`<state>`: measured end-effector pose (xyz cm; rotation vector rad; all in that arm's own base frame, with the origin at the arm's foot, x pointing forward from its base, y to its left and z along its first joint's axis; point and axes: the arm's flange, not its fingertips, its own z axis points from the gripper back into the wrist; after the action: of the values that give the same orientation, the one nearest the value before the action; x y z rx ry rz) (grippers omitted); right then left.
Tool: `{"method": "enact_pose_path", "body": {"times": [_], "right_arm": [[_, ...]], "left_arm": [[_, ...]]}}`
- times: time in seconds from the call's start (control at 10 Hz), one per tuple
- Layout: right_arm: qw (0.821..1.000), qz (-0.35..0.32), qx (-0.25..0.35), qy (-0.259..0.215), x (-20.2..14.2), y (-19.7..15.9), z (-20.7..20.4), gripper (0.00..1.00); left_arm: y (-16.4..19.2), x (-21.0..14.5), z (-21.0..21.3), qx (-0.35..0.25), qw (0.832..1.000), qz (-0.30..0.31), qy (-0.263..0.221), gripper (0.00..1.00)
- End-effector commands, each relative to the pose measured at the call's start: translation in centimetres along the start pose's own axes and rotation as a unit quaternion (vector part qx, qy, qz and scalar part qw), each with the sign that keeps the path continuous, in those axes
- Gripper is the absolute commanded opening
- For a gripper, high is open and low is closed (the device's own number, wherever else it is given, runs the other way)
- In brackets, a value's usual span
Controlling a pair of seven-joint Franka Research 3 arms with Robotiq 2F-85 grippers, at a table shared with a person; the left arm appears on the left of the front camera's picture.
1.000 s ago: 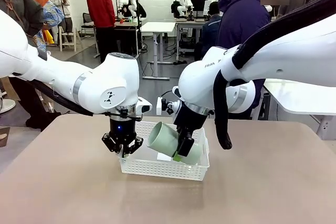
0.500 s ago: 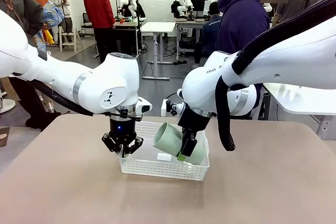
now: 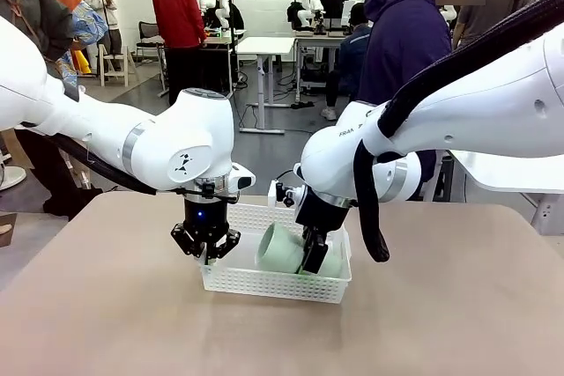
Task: Clean and organize the cups into the basket.
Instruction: Pick up the Organizing basket and move it to the center of the table, then pick up the Reusable plastic cup from the right side of the table and place it inside the Organizing basket.
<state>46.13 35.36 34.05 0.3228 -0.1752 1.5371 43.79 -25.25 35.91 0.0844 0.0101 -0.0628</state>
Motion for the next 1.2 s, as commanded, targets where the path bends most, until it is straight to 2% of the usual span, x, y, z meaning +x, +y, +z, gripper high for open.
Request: {"method": "enact_pose_path", "body": {"times": [0.0, 0.3, 0.4, 0.5, 0.8, 1.0, 1.1], "right_arm": [[1.0, 0.009, 0.002, 0.011, 0.5, -0.1, 0.2, 1.0], [1.0, 0.014, -0.01, 0.002, 0.7, 0.4, 1.7, 1.0], [0.999, 0.019, -0.031, -0.012, 0.1, 1.0, 4.1, 1.0], [0.997, 0.026, -0.052, -0.047, -2.0, 1.9, 8.3, 1.0], [0.982, 0.007, -0.078, -0.169, -12.4, 3.4, 18.4, 1.0], [0.958, -0.026, -0.067, -0.277, -22.3, 2.2, 21.4, 1.0], [0.948, -0.024, -0.065, -0.31, -26.6, 1.8, 21.4, 1.0]], "left_arm": [[-0.2, -0.2, -0.2, 0.009, 1.0, 0.0, -0.003, 0.0], [-0.2, -0.2, -0.2, 0.009, 1.0, 0.0, -0.003, 0.0], [-0.2, -0.2, -0.2, 0.009, 1.0, 0.0, -0.003, 0.0], [-0.2, -0.2, -0.2, 0.009, 1.0, 0.0, -0.003, 0.0], [-0.2, -0.2, -0.2, 0.009, 1.0, 0.0, -0.003, 0.0], [-0.2, -0.2, -0.2, 0.009, 1.0, 0.0, -0.003, 0.0], [-0.2, -0.2, -0.2, 0.009, 1.0, 0.0, -0.003, 0.0]]}}
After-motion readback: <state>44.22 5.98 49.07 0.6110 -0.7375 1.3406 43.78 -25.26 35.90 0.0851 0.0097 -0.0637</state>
